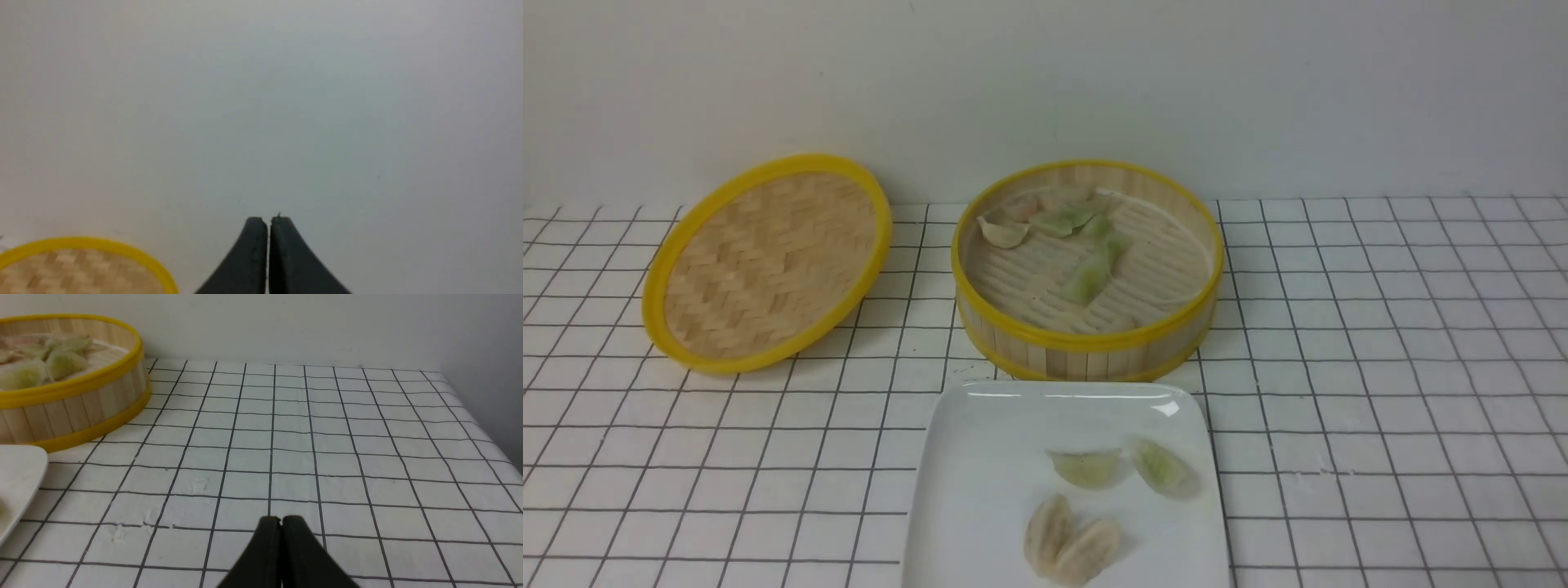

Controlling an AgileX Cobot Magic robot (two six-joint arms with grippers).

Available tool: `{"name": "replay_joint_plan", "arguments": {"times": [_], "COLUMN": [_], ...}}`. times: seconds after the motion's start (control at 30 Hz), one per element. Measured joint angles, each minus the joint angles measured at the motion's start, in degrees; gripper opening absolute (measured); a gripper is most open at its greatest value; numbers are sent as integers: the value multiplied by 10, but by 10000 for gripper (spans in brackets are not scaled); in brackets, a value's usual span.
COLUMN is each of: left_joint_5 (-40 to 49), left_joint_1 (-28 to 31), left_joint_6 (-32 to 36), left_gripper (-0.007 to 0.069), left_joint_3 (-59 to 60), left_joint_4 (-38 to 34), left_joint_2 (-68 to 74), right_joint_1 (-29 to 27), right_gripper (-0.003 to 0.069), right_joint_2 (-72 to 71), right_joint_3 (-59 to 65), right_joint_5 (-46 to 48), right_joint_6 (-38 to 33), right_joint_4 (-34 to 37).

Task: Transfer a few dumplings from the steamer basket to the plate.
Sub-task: Use the left arm to grab a dumpling from the steamer

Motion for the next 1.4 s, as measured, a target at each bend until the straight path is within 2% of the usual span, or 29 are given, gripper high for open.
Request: {"name": "replay_joint_plan", "arguments": {"times": [0.07,0.1,0.17,0.2,0.27,0.3,0.43,0.6,0.7,0.83,0.87,0.9,1.03,1.13,1.27,1.4], "left_joint_5": [110,205,286,362,442,518,651,680,687,692,692,692,692,693,694,686], "left_joint_1": [0,0,0,0,0,0,-2,-44,-77,-120,-121,-129,-137,-138,-138,-138], "left_joint_6": [3,19,43,73,111,155,242,273,276,283,283,284,297,331,380,421], "left_gripper": [-6,-6,-6,-6,-6,-6,-6,-6,-6,-6,-6,-6,-6,-6,-5,57], "left_joint_3": [-91,-163,-211,-274,-329,-384,-494,-598,-660,-795,-809,-864,-982,-1055,-1128,-1189], "left_joint_4": [35,53,60,64,60,48,0,-4,23,63,64,64,64,65,66,67], "left_joint_2": [83,154,218,282,357,440,634,799,851,945,955,996,1085,1137,1188,1249], "right_joint_1": [0,0,0,0,0,0,0,0,0,0,0,0,0,0,0,0], "right_gripper": [-15,-15,-15,-15,-15,-15,-15,-15,-15,-15,-15,-15,-15,-15,-15,-15], "right_joint_2": [0,0,0,0,0,0,0,0,0,51,57,117,264,350,419,453], "right_joint_3": [2,5,5,5,5,5,5,5,-6,-114,-114,-170,-276,-335,-374,-384], "right_joint_5": [-19,-41,-67,-103,-134,-160,-189,-201,-154,42,42,127,295,371,394,391], "right_joint_6": [8,19,35,55,83,100,107,101,98,65,63,43,-13,-51,-82,-99], "right_joint_4": [20,47,83,134,187,244,320,345,350,333,333,315,277,266,269,292]}}
